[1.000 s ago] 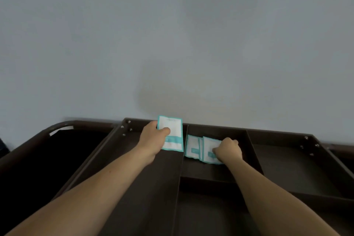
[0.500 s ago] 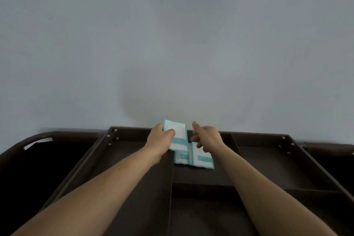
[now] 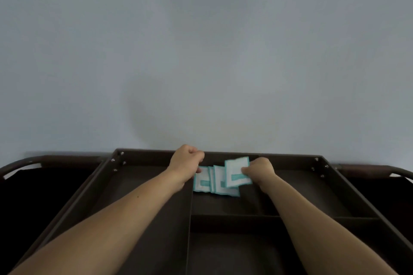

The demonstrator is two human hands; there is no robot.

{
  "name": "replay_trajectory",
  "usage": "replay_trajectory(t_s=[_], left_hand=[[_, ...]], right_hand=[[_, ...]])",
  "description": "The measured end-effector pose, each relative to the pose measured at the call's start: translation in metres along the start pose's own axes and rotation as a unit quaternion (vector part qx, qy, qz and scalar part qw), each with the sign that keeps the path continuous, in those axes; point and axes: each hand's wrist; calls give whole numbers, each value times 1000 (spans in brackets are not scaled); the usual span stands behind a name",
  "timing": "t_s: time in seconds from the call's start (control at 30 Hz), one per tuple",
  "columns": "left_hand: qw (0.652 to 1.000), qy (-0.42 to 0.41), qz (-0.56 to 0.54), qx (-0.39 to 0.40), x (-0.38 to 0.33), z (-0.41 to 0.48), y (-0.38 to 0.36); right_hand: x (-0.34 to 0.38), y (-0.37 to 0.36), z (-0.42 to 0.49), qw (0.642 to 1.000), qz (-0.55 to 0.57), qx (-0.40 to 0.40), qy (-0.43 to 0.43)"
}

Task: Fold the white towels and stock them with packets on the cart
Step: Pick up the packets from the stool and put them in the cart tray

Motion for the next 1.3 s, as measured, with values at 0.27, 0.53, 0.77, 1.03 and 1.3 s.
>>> replay_trajectory(t_s=[0.27, 0.53, 0.77, 1.03, 1.3], left_hand=[[999, 5, -2, -33, 10, -5, 24], [998, 23, -4, -62, 20, -7, 39], [997, 28, 1, -67, 22, -8, 37], [997, 27, 17, -63, 24, -11, 34], [998, 28, 27, -55, 24, -8, 30]], right_hand=[[0, -20, -5, 978, -209, 10, 3], [7, -27, -10, 967, -252, -6, 43], [23, -46, -15, 954, -282, 12, 104], [17, -57, -17, 946, -315, 26, 80], [16, -53, -18, 947, -308, 28, 88]])
Point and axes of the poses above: each hand's wrist, its own z-axis towards the middle knuckle, its own y-axis out of the back of the hand, x = y × z, and after that the axes turned 4 degrees about -z, right-handed
